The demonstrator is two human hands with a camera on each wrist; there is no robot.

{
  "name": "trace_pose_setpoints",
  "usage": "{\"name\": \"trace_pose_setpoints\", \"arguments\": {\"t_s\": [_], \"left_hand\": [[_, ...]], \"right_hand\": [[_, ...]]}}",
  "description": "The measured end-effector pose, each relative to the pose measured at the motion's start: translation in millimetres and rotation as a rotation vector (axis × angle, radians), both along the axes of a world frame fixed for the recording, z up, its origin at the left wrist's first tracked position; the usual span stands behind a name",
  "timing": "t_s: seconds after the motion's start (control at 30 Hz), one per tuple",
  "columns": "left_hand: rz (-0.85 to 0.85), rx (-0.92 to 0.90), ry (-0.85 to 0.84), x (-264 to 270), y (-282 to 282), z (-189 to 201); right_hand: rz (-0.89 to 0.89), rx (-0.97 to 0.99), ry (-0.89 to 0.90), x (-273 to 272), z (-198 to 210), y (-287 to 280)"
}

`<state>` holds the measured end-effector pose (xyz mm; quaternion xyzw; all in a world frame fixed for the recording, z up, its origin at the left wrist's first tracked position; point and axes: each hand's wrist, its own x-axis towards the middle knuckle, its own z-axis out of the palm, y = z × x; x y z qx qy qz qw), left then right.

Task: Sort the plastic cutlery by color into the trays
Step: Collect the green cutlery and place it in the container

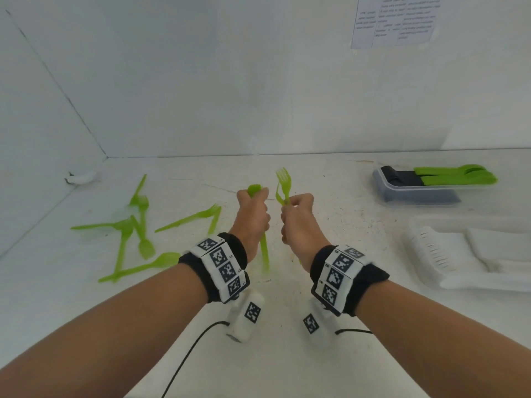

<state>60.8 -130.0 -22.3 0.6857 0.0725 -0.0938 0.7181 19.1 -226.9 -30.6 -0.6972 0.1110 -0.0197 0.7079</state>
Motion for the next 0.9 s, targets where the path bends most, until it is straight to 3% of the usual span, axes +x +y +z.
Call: {"name": "trace_pose_setpoints", "arguments": {"t_s": [0.2, 0.37, 0.57, 0.8, 0.9], "left_hand": [[0.013, 0.016, -0.004, 2.5, 3.6, -3.2], [0.019, -0.043, 0.001, 13.3, 13.6, -6.7], [0.138, -0.053, -0.049, 35.4, 26.6, -4.2], [-0.021, -0.106, 0.026, 50.5, 34.7, 4.9], [-0.046, 0.034, -0.012, 52.9, 37.3, 2.1]], "right_hand": [[0.044, -0.104, -0.075, 4.6, -3.5, 19.6], [0.009, -0.128, -0.007, 17.1, -3.6, 18.4], [-0.047, -0.172, -0.056, 22.9, -5.5, 20.4], [0.102, -0.297, -0.135, 30.4, -10.9, 33.1], [0.087, -0.474, -0.172, 43.0, -18.0, 42.8]]}}
